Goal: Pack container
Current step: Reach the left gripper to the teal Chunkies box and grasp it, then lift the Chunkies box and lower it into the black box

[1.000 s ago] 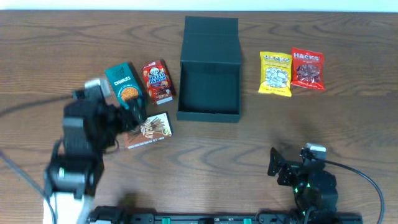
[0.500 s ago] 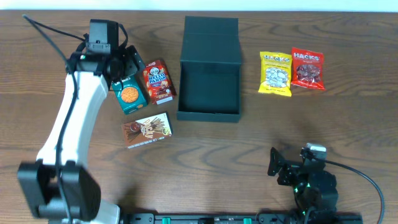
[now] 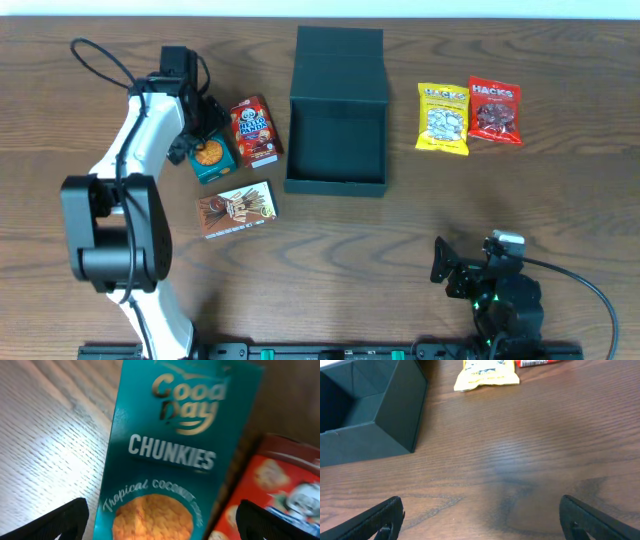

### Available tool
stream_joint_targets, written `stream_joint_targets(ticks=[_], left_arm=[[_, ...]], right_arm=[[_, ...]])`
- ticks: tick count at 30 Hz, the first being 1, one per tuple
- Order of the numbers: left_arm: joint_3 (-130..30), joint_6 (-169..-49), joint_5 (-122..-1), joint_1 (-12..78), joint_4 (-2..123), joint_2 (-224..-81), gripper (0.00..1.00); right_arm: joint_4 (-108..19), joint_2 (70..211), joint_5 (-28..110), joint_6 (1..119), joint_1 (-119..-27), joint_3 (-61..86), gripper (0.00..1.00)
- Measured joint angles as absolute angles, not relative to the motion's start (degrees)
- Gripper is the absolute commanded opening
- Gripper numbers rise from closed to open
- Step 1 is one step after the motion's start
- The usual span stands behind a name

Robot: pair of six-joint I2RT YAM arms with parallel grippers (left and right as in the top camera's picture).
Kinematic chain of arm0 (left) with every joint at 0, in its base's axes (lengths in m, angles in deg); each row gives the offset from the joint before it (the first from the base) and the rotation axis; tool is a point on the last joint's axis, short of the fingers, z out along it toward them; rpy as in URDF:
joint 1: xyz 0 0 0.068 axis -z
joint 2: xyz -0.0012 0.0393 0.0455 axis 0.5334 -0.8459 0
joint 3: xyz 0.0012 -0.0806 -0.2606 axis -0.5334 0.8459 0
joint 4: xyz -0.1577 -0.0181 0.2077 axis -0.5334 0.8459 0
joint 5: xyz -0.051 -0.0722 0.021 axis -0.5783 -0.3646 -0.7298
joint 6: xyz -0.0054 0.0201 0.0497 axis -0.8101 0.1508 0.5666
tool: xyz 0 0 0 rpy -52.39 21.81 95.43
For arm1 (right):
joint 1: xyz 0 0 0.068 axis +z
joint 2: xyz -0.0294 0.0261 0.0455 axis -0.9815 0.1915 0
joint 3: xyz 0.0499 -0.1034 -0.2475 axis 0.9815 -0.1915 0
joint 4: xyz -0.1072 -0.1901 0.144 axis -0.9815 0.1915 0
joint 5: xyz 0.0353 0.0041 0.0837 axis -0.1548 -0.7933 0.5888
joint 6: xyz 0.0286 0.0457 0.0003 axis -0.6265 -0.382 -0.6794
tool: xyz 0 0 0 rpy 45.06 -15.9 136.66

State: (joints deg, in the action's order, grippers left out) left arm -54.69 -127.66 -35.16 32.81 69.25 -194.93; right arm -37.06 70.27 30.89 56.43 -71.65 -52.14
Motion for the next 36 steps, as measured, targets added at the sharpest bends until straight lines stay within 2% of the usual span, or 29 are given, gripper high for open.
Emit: stream_joint_targets(ticks=[9,28,36], left_arm=[[-54.69,-130.74,-35.37,31.85,69.29,-197.45,0.95],[-54.71,-127.64,-37.28,29.97,68.66,-201.69,0.95],[-54.71,-123.75,-37.47,29.60,68.66,-201.69,1.00]], right_arm=[[-37.08,70.27,30.87,56.43,-71.65,-52.14,0.99],[-37.06,70.27,30.89,56.43,-71.65,-52.14,0.99],[-37.08,70.27,30.89,56.43,-71.65,-52.14,0.99]])
